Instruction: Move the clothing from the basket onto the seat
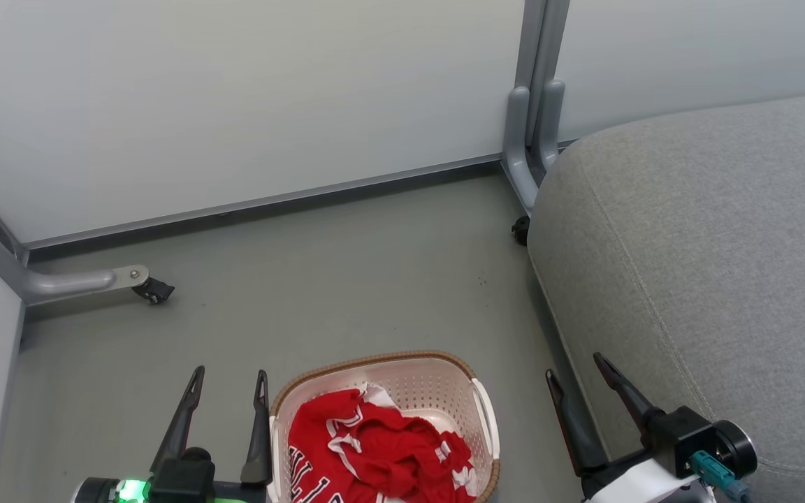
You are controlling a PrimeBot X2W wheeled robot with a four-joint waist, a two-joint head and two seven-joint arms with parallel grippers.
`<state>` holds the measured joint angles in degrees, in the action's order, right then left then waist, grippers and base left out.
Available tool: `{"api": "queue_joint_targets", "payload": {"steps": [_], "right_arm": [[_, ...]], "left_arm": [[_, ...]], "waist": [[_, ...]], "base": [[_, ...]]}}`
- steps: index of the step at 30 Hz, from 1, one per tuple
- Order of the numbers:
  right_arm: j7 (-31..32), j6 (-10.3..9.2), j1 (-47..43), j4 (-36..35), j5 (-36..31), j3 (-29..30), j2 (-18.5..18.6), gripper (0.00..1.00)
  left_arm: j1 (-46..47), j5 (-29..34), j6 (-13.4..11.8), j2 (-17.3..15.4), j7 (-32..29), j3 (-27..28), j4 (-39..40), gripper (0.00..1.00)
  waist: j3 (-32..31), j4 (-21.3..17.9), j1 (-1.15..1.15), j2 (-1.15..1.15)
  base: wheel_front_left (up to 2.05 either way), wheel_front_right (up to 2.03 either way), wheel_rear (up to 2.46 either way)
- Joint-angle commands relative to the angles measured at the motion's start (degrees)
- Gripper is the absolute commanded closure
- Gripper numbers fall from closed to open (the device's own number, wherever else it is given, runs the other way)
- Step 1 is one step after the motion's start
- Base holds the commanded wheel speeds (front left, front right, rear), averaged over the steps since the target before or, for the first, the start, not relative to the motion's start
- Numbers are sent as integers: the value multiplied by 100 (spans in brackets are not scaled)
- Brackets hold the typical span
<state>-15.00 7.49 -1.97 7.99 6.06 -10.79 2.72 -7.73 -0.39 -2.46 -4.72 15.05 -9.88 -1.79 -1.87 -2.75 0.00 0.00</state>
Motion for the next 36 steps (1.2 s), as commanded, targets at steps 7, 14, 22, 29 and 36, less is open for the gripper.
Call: {"api": "queue_joint_targets", "payload": {"steps": [7, 14, 22, 29, 36], "right_arm": [[-28, 0, -1, -23, -28, -17, 30, 0], [-27, -1, 112, -129, -25, -88, 29, 0], [-20, -1, 542, -282, -69, 3, 26, 0], [-20, -1, 1145, -474, -178, 173, 27, 0], [-20, -1, 1771, -696, -324, 368, 27, 0]], "left_arm": [[-27, 50, -29, 8, 21, -11, 32, 0], [58, 83, -1, -29, 20, -115, 133, 0], [557, 103, 152, -80, 13, -261, 21, 0], [1466, 245, 416, -247, 13, -616, -382, 0], [2594, 407, 716, -522, 14, -1259, -1171, 0]], "waist": [[107, -61, 0, 0], [360, -143, 0, 0], [1319, -184, 0, 0], [2416, -136, 0, 0], [3486, -119, 0, 0]], "base": [[0, 0, 0], [0, 0, 0], [0, 0, 0], [0, 0, 0], [0, 0, 0]]}}
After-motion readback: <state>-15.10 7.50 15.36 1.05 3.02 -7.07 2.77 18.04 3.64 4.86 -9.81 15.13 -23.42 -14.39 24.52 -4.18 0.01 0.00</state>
